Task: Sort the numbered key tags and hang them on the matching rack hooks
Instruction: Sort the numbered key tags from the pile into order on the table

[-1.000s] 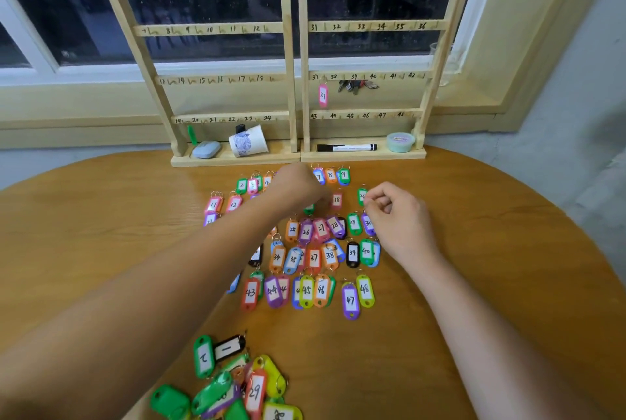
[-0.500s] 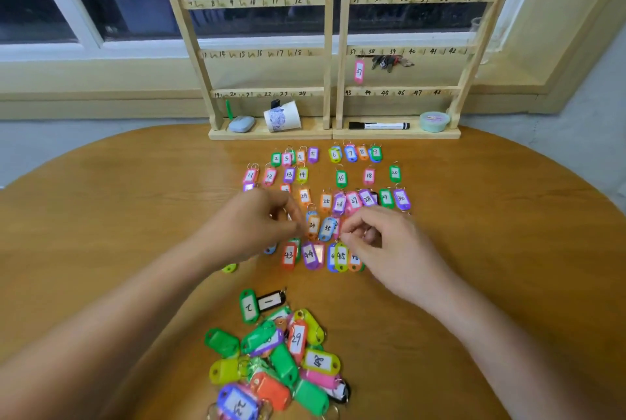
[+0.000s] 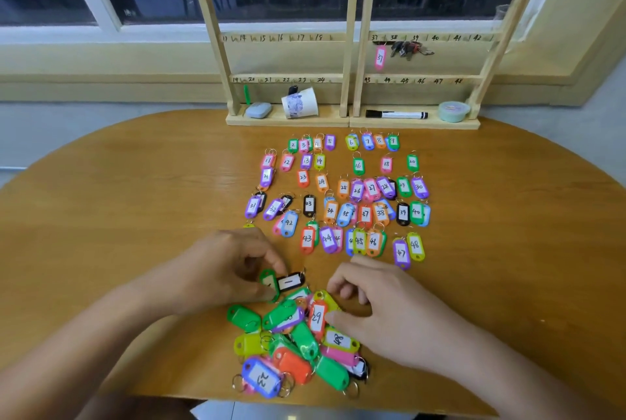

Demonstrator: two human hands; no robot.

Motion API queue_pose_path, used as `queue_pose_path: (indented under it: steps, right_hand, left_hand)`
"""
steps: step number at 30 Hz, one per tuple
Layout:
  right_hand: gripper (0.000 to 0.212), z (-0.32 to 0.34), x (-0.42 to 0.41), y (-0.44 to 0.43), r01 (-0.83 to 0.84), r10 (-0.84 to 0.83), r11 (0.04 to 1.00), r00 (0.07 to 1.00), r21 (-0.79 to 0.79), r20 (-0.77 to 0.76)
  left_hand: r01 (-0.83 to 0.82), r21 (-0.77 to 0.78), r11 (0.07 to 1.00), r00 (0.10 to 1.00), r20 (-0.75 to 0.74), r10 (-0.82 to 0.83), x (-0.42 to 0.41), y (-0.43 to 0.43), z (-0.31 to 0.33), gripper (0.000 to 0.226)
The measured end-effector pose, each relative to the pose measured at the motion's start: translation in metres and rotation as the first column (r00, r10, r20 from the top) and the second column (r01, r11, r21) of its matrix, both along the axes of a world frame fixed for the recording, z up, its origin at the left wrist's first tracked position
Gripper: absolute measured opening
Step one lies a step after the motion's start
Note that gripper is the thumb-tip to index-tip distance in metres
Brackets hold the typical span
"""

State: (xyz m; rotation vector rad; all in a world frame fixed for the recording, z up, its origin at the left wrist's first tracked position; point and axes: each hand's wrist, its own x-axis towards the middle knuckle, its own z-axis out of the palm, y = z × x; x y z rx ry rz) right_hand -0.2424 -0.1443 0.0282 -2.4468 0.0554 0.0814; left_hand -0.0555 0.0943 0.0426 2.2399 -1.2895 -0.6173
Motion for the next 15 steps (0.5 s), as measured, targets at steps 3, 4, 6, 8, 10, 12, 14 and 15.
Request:
queue_pose_path:
  steps: [3,4,6,8,10,12,14,15]
  right_hand:
    - [0.027,0.001,0.002,0.004,0.004,-0.006,0.999,0.999,-0.041,-0.050]
    - [0.027,0.001,0.002,0.004,0.009,-0.011,0.999,0.999,-0.048,-0.052]
    - [0.025,0.001,0.004,0.006,0.021,-0.024,0.998,0.998,-0.056,-0.054]
    - [0.022,0.002,0.006,0.006,0.025,-0.029,0.998,0.997,-0.059,-0.069]
    - [0.021,0.001,0.007,0.005,0.027,-0.031,0.998,0.997,-0.048,-0.072]
    - [0.020,0.001,0.008,0.003,0.036,-0.038,0.999,0.997,-0.025,-0.071]
    - [0.018,0.001,0.009,-0.001,0.059,-0.057,0.998,0.994,0.016,-0.089]
    - [0.017,0.002,0.010,-0.004,0.072,-0.067,0.997,0.992,0.042,-0.105]
  left_hand:
    - [0.019,0.039,0.999,1.000,0.009,-0.020,0.001,0.001,-0.002,0.035]
    - [0.025,0.042,0.999,0.999,0.020,-0.026,0.002,0.001,-0.003,0.035]
    - [0.027,0.041,0.999,0.999,0.029,-0.028,0.002,0.000,-0.005,0.033]
    - [0.017,0.041,0.999,0.999,0.035,-0.019,0.004,0.000,-0.007,0.031]
    - [0.006,0.040,0.999,0.999,0.039,-0.008,0.006,0.000,-0.010,0.027]
    - [-0.018,0.039,0.999,0.999,0.045,0.016,0.007,-0.001,-0.012,0.026]
    - [-0.056,0.047,0.997,0.998,0.043,0.054,0.008,-0.001,-0.012,0.024]
    - [-0.080,0.056,0.995,0.996,0.030,0.078,0.008,0.000,-0.010,0.023]
